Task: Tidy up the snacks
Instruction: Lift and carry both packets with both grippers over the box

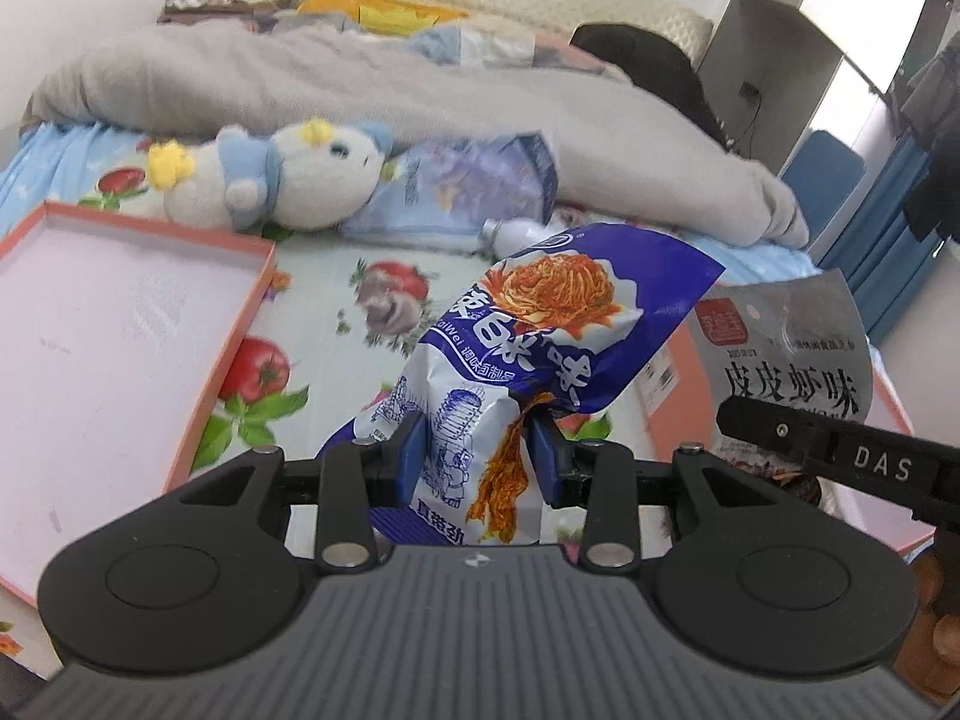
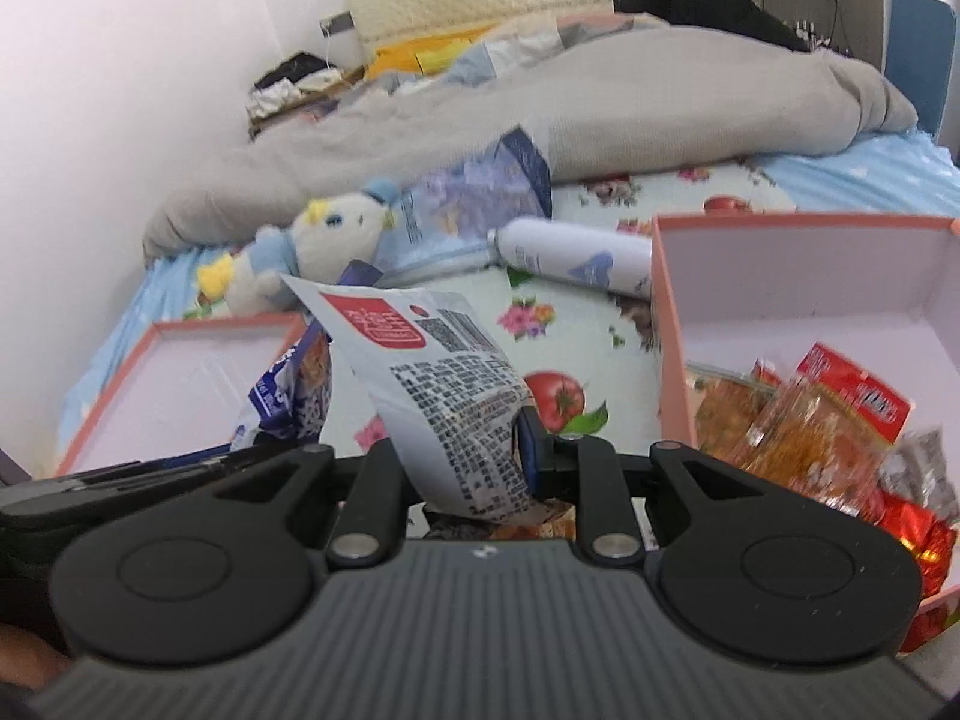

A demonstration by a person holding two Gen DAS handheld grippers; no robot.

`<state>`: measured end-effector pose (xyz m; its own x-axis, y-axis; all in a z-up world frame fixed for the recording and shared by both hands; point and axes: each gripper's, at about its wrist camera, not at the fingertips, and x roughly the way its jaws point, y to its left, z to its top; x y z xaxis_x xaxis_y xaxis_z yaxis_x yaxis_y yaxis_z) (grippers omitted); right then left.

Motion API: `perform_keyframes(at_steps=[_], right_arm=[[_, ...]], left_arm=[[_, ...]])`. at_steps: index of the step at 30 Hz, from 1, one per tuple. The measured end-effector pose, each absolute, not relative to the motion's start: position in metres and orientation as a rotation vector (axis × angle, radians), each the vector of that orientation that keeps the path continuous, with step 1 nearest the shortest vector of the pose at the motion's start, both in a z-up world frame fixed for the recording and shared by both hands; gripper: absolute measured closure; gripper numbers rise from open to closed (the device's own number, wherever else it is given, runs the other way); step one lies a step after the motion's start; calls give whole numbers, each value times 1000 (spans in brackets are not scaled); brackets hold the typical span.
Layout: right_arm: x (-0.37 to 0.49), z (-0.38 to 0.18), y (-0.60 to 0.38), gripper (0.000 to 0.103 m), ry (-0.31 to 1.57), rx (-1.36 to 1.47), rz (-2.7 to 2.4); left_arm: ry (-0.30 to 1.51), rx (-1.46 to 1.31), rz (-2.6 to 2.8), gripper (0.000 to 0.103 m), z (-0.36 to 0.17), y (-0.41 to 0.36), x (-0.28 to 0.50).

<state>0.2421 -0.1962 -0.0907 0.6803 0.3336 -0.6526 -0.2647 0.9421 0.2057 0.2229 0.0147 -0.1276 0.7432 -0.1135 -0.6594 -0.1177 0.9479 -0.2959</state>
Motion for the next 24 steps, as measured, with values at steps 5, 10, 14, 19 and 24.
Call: perform_keyframes(at_steps=[5,10,14,19,24], right_arm=[[241,-64,-211,80,712,110,337],[239,-38,-227,80,667,115,333],[240,-18,-241,80,631,128,323],[241,5,-263,80,590,138,298],[247,18,-290,80,564,148,255]], left_arm=[[705,-349,0,60,-98,7,227],[663,-349,-21,60,-65,-8,232],[635,-341,-48,60,-42,-25,238],[607,-331,-98,60,-17,-52,249],[592,-314,-151,60,2,-82,264]])
